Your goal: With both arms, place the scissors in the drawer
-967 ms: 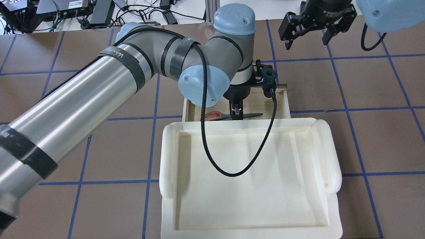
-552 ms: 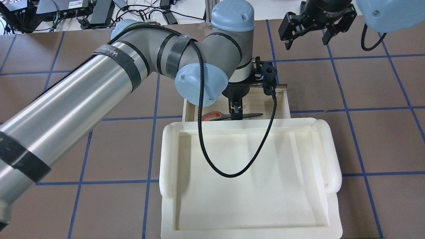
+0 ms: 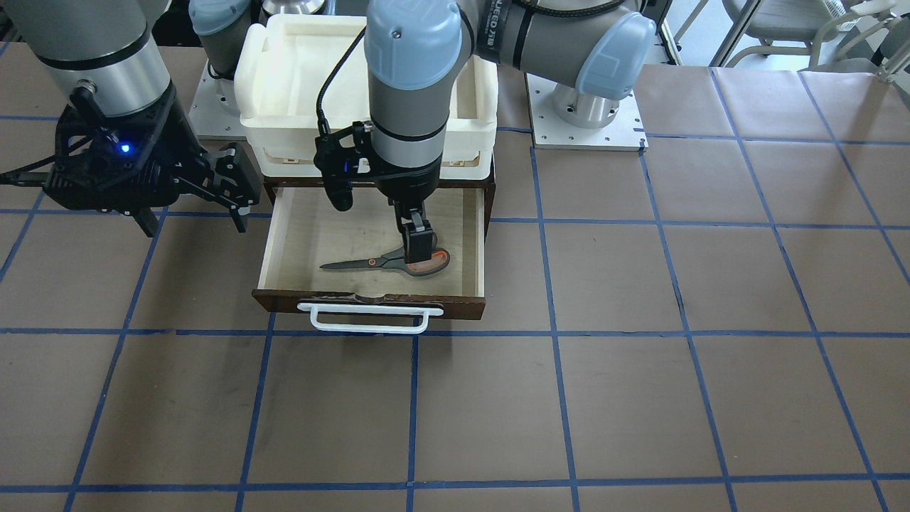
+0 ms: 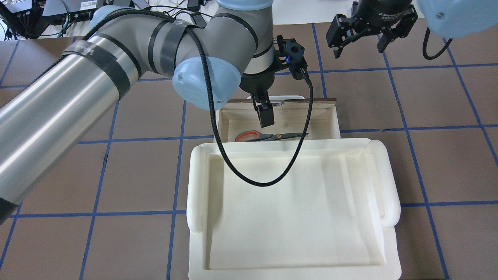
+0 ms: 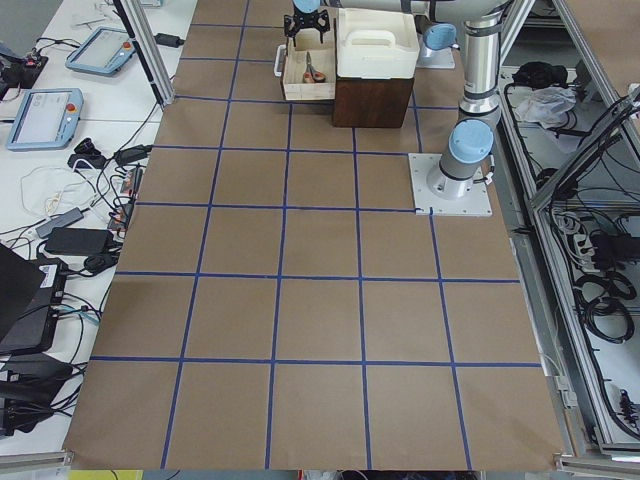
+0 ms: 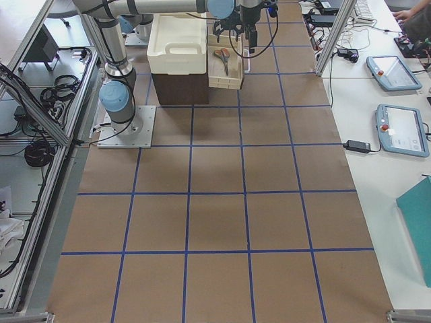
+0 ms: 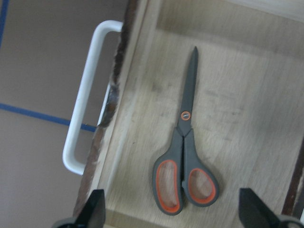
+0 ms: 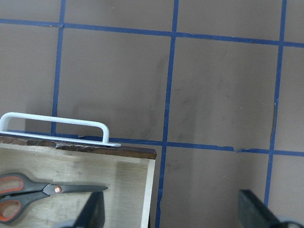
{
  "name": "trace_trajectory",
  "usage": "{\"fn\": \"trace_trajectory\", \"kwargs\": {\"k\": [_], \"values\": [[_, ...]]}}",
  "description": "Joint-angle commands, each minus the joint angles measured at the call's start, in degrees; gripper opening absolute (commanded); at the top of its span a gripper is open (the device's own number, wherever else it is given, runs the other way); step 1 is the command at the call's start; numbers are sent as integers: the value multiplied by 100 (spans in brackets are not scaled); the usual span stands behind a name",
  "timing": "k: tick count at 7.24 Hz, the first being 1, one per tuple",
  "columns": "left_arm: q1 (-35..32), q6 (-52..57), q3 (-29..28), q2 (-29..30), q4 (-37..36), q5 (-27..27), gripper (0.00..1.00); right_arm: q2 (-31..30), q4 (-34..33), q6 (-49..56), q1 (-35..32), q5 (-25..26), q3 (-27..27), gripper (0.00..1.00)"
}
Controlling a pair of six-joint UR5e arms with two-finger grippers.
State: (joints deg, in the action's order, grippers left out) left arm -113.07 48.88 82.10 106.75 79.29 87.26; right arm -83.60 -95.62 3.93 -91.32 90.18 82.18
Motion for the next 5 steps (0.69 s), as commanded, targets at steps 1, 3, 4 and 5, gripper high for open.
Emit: {"fn": "trace_trajectory", "kwargs": {"k": [1,3,4,5], "values": [[678,-203,34,-460,33,221,100,2,0,2,0,17,0,100],[1022,-656,131,-952,374,570,100,2,0,-7,0,8,0,100],[1294,-1609,279,-1128,333,703,100,2,0,-15,0,8,0,100],[1488,-2471,359,-1330,315,713,100,2,0,-7,0,8,0,100]]}}
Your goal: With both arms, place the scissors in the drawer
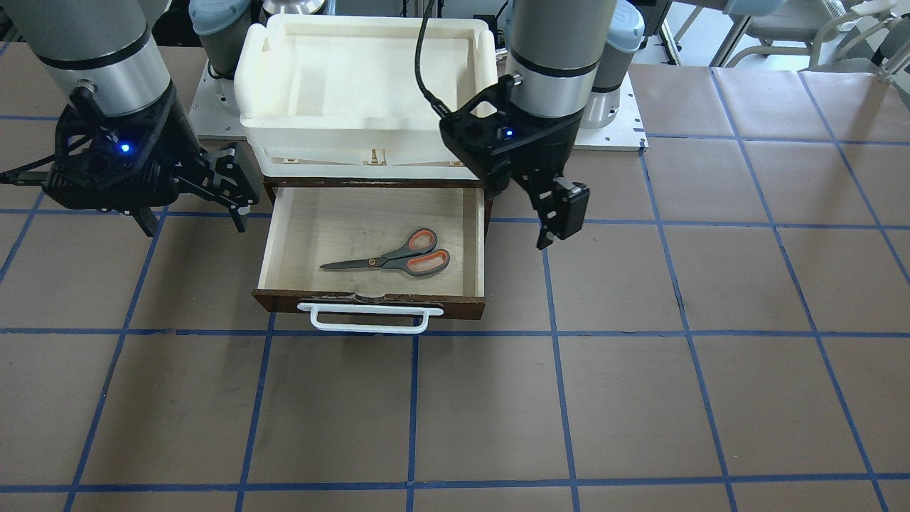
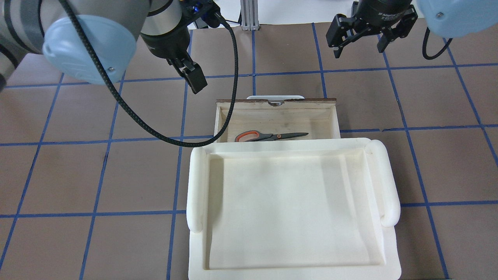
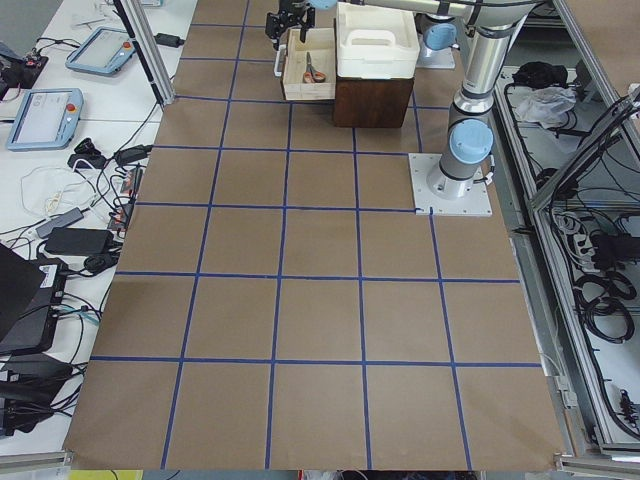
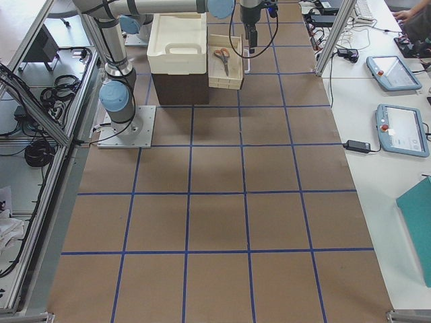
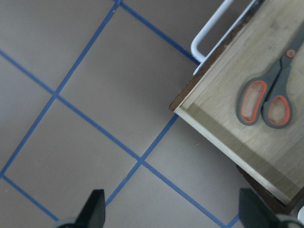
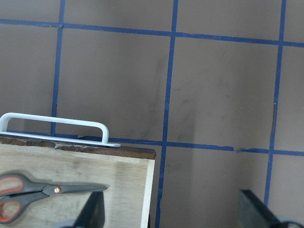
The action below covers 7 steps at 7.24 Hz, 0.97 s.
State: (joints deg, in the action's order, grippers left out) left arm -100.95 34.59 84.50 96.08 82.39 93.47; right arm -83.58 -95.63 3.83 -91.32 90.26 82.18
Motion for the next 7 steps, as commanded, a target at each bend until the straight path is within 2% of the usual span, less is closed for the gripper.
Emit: {"fn": "trace_trajectory", "kwargs": {"k": [1,3,4,7], "values": [[321,-1747,163,-387,14,92,100,0,9,12,9,62,0,100],[330,-3494,172,-580,75,110,100,-9,9,-32,0,-8,35,100],[356,-3834,172,-616,32,92,100,-9,0,-40,0,-8,44,100],[734,-3872,163,-660,-74,22,100,-9,9,-58,0,1,79,100]]}}
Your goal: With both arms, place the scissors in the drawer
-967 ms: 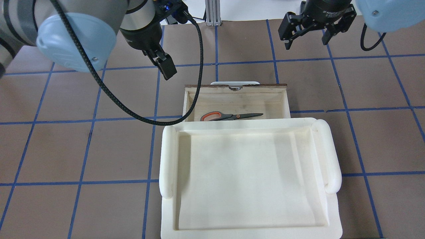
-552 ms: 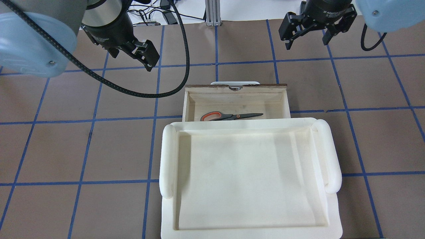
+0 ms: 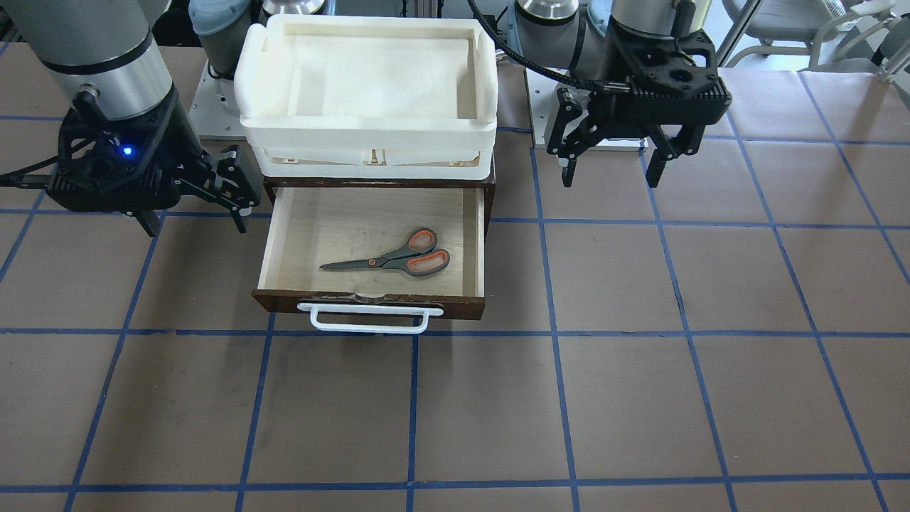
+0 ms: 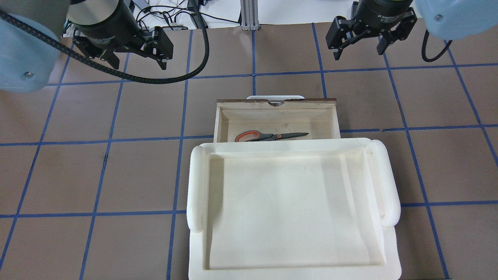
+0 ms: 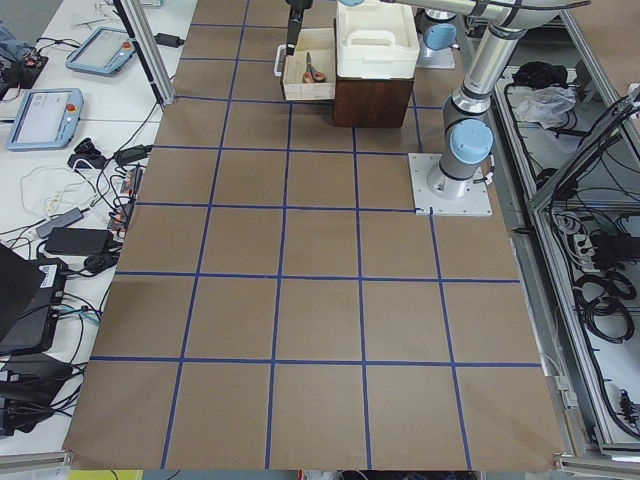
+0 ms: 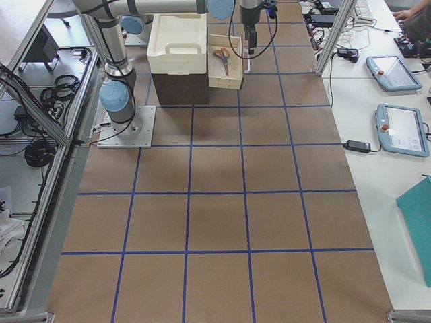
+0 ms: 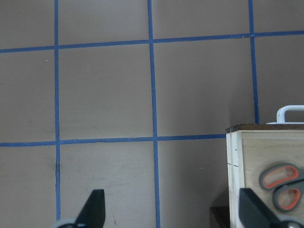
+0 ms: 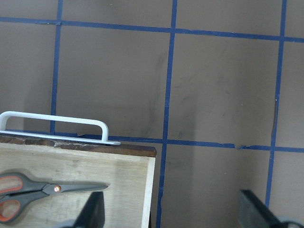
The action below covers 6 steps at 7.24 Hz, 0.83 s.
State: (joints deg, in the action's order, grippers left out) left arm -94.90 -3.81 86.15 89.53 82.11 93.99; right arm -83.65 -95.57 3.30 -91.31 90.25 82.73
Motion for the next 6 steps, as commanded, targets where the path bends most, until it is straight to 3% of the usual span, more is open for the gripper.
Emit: {"fn": "trace_trajectory", "kwargs": {"k": [1,6], "values": [[113,-41,-1,-6,-64,-30,100,-2,-6,-5,0,1,33,100],[86,-261,-1,-32,138,-249,100,-38,91,4,0,89,33,100]]}}
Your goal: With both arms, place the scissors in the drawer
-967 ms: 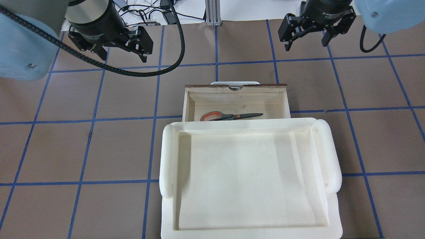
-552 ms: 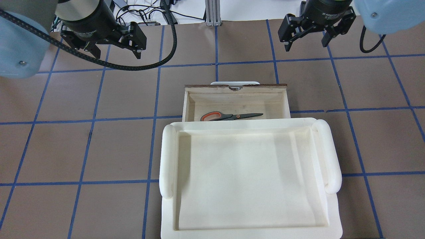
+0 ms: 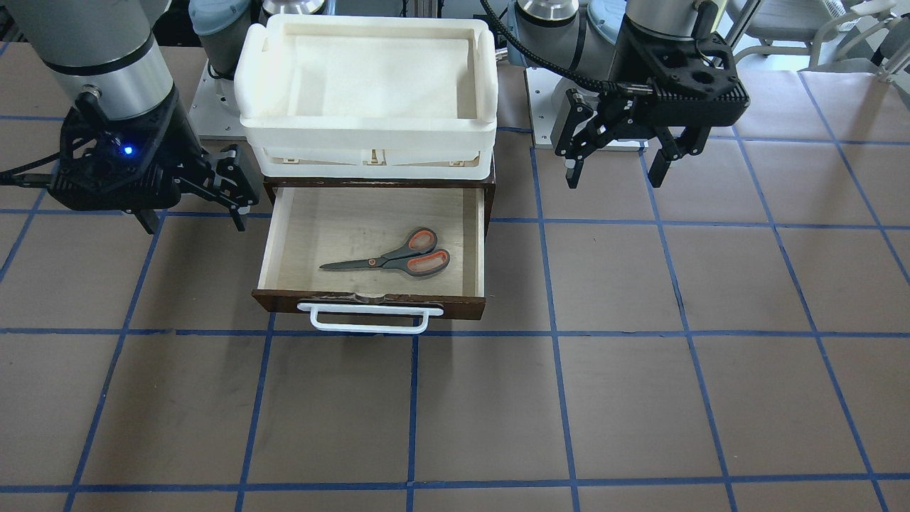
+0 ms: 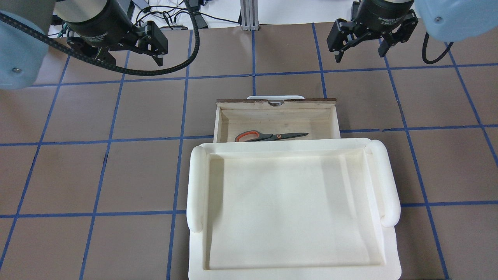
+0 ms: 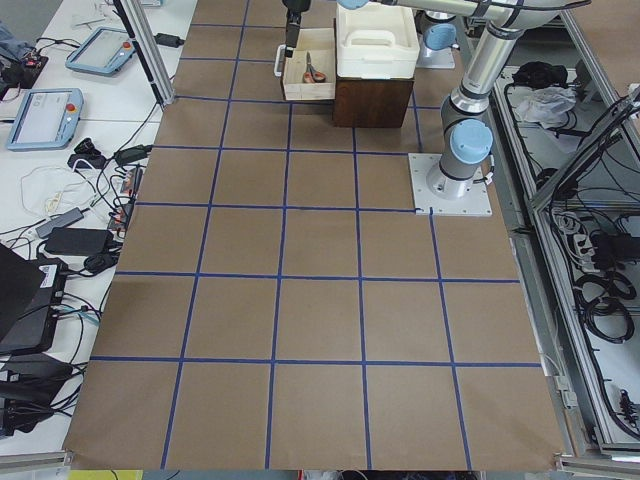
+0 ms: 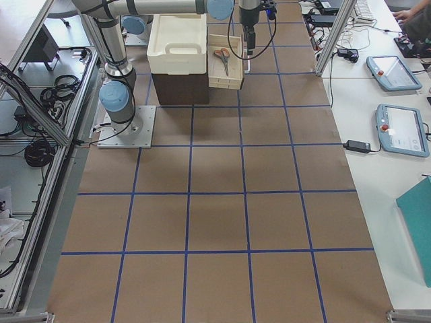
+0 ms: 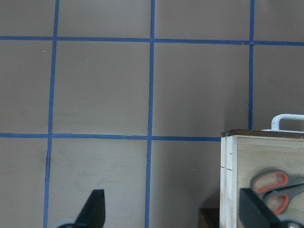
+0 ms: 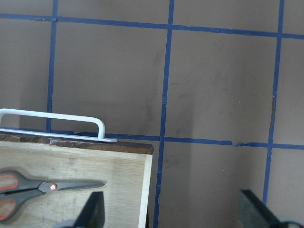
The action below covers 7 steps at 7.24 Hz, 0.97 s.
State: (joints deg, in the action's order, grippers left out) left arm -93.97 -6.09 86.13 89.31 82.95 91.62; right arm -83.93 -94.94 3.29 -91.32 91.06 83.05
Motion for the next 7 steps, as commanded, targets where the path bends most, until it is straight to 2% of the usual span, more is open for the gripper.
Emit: {"fn": "trace_trajectory", "kwargs": {"k": [1,7], "values": [[-16,-24,0,-10,55,5,100,-9,19,5,0,0,9,100],[-16,46,0,-10,99,5,100,-9,-51,49,0,0,53,100]]}}
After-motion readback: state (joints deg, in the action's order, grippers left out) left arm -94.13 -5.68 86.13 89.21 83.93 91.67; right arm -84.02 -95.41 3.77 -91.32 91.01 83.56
